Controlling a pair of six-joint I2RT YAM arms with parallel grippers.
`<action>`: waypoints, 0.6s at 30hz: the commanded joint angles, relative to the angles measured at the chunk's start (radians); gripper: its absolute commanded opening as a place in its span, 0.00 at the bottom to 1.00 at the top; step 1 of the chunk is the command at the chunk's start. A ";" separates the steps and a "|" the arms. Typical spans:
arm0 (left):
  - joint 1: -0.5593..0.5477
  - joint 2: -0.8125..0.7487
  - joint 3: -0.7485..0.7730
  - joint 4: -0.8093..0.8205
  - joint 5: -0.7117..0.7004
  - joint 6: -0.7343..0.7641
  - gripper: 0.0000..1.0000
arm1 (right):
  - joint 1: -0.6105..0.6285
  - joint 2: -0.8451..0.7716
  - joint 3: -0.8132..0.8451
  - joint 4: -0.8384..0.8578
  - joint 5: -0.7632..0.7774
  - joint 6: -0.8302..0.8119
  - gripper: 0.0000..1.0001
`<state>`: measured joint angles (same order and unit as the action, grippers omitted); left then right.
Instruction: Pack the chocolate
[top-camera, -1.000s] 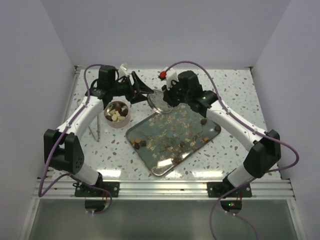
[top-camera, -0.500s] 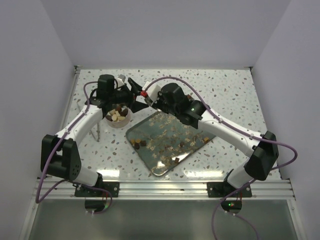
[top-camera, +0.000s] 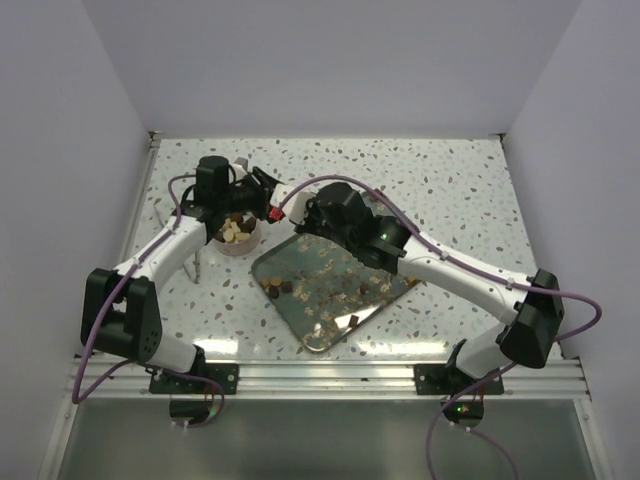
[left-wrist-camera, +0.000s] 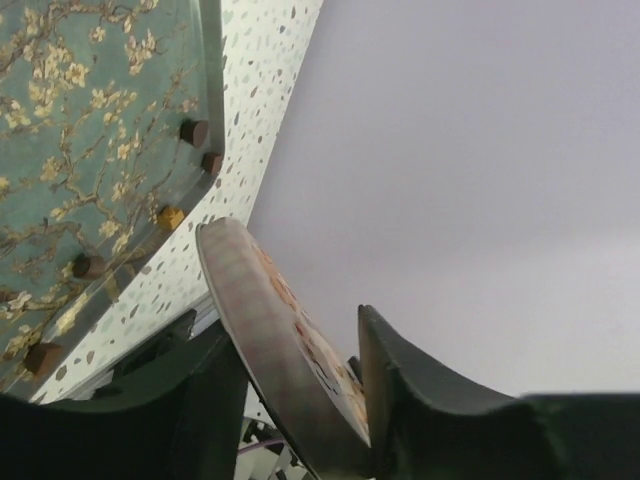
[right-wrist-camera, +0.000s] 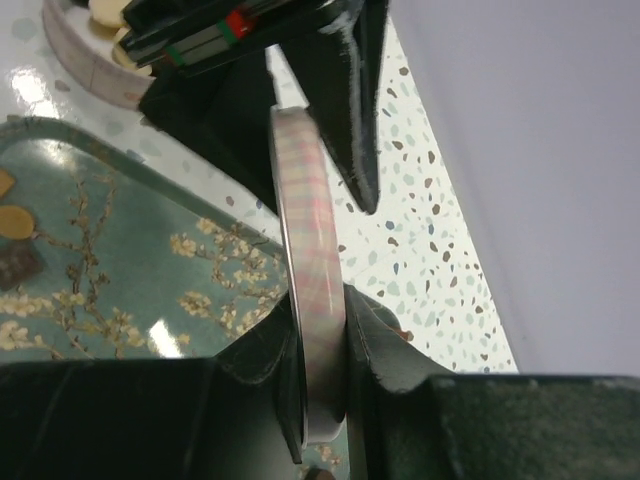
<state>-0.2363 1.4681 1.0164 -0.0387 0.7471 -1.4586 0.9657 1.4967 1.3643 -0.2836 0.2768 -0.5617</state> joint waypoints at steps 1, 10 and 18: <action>0.002 -0.015 -0.006 0.094 -0.006 -0.014 0.43 | 0.016 -0.043 -0.007 0.052 -0.005 -0.021 0.04; 0.002 -0.017 -0.041 0.174 0.023 -0.058 0.10 | 0.024 -0.050 -0.039 0.064 0.010 -0.012 0.29; 0.002 -0.022 -0.131 0.376 0.057 -0.206 0.00 | 0.034 -0.084 -0.111 0.101 0.059 -0.067 0.50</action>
<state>-0.2359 1.4677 0.9131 0.1802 0.7681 -1.6173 0.9951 1.4746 1.2762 -0.2554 0.2981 -0.6128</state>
